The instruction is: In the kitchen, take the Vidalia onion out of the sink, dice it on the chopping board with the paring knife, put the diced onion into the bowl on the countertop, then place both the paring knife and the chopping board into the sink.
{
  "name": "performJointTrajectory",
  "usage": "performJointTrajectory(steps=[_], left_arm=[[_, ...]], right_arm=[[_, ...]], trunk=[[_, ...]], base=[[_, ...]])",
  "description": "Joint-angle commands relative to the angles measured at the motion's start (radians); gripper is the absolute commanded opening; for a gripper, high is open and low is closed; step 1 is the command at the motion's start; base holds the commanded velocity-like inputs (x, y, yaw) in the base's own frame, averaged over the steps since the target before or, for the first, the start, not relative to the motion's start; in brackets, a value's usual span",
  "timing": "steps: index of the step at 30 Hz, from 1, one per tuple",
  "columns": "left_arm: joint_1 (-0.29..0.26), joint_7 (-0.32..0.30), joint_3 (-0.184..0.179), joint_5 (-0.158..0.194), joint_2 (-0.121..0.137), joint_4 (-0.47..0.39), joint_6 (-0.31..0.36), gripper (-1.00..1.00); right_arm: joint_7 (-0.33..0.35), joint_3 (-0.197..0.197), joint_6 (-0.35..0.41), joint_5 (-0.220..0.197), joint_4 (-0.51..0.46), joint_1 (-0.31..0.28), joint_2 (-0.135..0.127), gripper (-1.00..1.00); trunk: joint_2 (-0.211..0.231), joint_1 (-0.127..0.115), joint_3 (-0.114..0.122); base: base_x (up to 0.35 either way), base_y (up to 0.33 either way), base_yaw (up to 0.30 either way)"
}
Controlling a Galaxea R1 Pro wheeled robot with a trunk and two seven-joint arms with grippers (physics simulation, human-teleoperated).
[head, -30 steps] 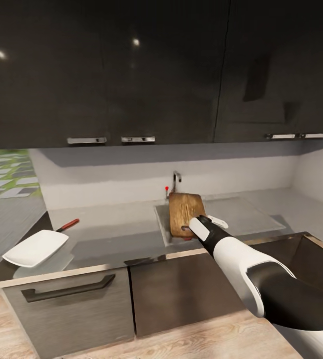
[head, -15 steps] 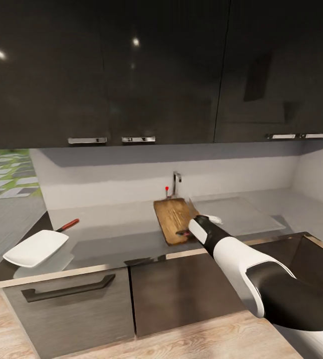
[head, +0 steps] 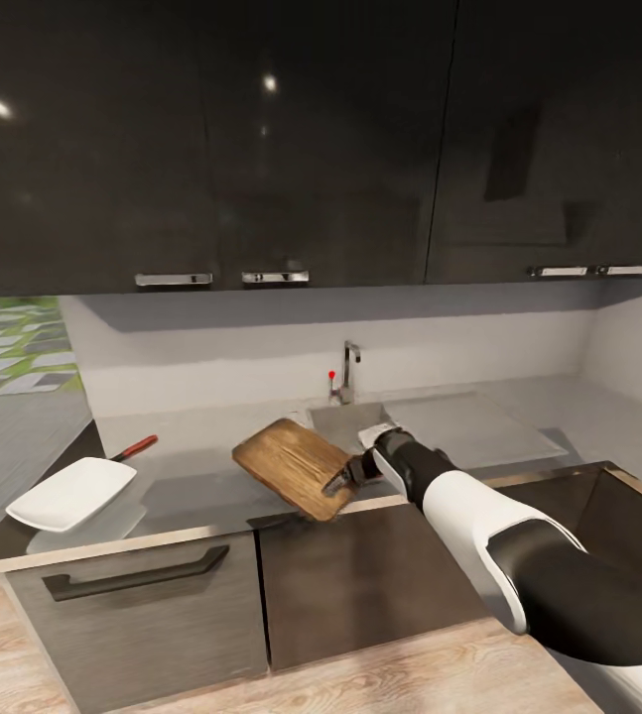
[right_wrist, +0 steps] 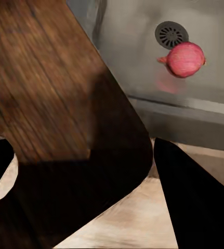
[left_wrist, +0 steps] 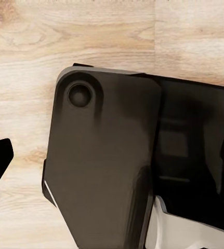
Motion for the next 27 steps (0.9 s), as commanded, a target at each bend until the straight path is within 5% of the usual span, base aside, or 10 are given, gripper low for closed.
performJointTrajectory(steps=[1,5,8,13,16,17,18,21,27], left_arm=[[0.0,-0.001,0.004,0.004,0.0,0.002,-0.005,1.0],[0.0,-0.001,0.004,0.004,-0.001,0.001,-0.005,1.0],[0.0,-0.001,0.004,0.004,-0.001,0.001,-0.005,1.0],[0.0,-0.001,0.004,0.004,0.0,0.001,-0.005,1.0],[0.0,0.0,0.004,0.004,0.0,0.001,-0.005,1.0],[0.0,0.0,0.004,0.004,0.0,0.001,-0.005,1.0],[0.0,0.0,0.004,0.004,0.0,0.001,-0.005,1.0],[0.0,0.0,0.004,0.004,0.0,0.001,-0.005,1.0],[0.0,0.001,0.004,0.004,0.002,0.002,-0.005,1.0]], right_arm=[[0.044,-0.002,0.01,0.026,-0.007,-0.001,0.0,-1.0],[0.143,-0.003,0.05,0.036,-0.098,-0.002,-0.023,-1.0],[0.162,-0.003,0.207,0.038,-0.267,-0.003,-0.045,-1.0],[0.17,0.007,0.312,0.035,-0.356,-0.007,-0.014,-1.0],[0.223,0.091,0.315,0.034,-0.354,-0.006,-0.006,-1.0],[0.305,0.178,0.312,0.034,-0.344,-0.006,-0.009,-1.0],[0.382,0.224,0.309,0.034,-0.331,-0.006,-0.011,-1.0],[0.497,0.26,0.307,0.035,-0.313,-0.006,-0.018,-1.0],[0.549,0.274,0.257,0.034,-0.279,-0.004,-0.053,-1.0]], trunk=[[-0.001,0.0,0.0],[-0.001,0.0,0.0],[-0.001,0.0,0.0],[-0.001,0.0,0.0],[-0.001,0.0,0.0],[-0.001,0.0,0.0],[-0.001,0.0,0.0],[-0.001,0.0,0.0],[-0.001,0.0,0.0]], base=[[0.0,0.0,0.0],[0.0,0.0,0.0],[0.0,0.0,0.0],[0.0,0.0,0.0],[0.0,0.0,0.0],[0.0,0.0,0.0],[0.0,0.0,0.0],[0.0,0.0,0.0],[0.0,0.0,0.0]])
